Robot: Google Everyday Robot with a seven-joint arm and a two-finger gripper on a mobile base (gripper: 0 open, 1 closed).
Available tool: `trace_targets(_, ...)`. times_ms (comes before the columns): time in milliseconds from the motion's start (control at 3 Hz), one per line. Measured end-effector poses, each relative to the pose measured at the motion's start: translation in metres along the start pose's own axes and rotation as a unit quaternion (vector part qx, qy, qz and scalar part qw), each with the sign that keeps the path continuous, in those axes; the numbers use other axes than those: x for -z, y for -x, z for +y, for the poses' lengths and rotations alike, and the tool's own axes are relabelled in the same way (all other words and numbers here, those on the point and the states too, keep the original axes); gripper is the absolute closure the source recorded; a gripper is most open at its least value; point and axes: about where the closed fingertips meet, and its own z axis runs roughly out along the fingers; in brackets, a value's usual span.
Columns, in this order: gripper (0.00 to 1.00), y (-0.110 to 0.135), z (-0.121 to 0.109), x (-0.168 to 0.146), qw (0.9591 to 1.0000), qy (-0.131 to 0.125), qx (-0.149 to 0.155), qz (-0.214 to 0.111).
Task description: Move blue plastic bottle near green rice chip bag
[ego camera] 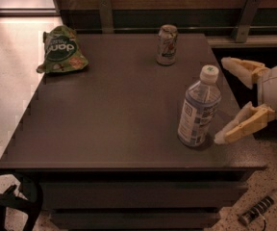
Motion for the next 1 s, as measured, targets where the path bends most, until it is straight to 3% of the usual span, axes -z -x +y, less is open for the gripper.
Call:
trace_targets(667,0.00,-0.0230,-0.0019,-0.0125,0.9939,0.016,-0.053,-0.096)
trace_targets(1000,0.00,-0.0141,0.0018,-0.0176,0.9885,0.034,-0.051,-0.138)
